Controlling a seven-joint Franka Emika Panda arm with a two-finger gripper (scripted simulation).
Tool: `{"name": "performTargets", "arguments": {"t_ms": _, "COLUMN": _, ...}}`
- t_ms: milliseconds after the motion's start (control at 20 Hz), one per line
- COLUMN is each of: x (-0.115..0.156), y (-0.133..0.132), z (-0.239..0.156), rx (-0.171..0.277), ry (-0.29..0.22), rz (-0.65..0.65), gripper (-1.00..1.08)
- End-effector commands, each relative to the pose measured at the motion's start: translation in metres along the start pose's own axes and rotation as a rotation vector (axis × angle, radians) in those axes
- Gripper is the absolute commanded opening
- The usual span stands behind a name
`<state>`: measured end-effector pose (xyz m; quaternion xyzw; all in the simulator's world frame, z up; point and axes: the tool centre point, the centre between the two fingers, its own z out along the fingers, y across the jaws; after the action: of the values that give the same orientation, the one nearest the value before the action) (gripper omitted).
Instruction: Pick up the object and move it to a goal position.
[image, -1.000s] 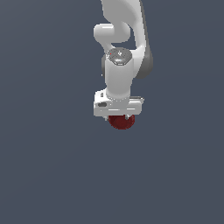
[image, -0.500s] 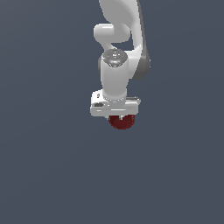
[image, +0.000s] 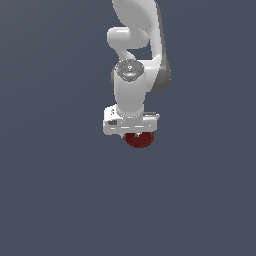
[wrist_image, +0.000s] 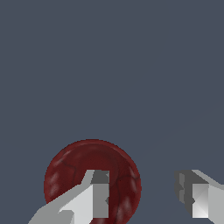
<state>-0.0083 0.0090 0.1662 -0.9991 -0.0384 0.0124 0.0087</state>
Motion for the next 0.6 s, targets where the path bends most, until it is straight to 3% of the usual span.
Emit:
{"name": "performTargets", "arguments": {"t_ms": 0, "x": -0.001, "y": 0.001, "z": 0.005, "rx": 0.006, "ry": -0.015, "rz": -0.024, "gripper": 0.28}}
{"name": "performTargets", "arguments": {"t_ms": 550, "x": -0.009, "y": 0.006, "z": 0.039, "rx": 0.072, "ry": -0.122, "rz": -0.218, "gripper": 0.28}}
